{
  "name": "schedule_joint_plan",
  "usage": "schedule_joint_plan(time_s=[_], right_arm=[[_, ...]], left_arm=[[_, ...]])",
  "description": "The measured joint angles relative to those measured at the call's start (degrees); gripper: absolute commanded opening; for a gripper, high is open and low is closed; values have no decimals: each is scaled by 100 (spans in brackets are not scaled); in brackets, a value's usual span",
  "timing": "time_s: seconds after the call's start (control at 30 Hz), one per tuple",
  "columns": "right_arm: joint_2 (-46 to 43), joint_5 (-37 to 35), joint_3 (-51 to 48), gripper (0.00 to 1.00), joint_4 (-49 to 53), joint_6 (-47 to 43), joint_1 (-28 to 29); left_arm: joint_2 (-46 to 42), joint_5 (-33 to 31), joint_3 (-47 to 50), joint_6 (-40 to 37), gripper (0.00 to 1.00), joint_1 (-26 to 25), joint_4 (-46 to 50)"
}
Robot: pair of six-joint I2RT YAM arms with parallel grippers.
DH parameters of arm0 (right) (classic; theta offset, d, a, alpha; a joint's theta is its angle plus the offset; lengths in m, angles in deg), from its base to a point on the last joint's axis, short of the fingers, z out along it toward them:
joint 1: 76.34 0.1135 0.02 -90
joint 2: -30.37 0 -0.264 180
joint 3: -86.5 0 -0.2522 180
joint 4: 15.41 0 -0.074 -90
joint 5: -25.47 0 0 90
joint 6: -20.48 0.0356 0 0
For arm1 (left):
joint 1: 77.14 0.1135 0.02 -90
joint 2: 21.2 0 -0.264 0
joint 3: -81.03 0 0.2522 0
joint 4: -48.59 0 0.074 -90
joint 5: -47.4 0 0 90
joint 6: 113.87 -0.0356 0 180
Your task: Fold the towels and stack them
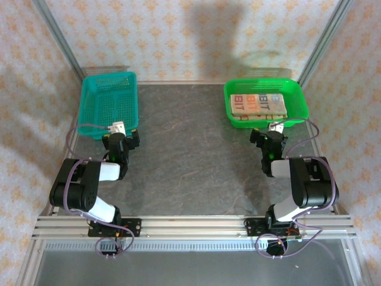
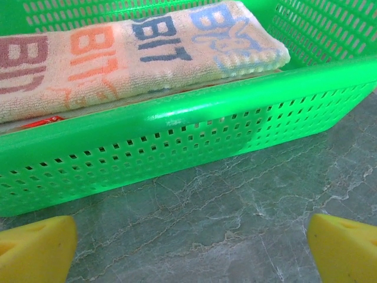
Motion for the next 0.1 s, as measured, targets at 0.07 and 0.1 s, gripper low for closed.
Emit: schedule_joint_plan(time_s=[0.07,0.1], right_arm=[[0,13,0,99,11,7,0],[0,15,0,99,24,15,0]], left_arm=[[0,2,0,0,100,0,-2],[0,2,0,0,100,0,-2]])
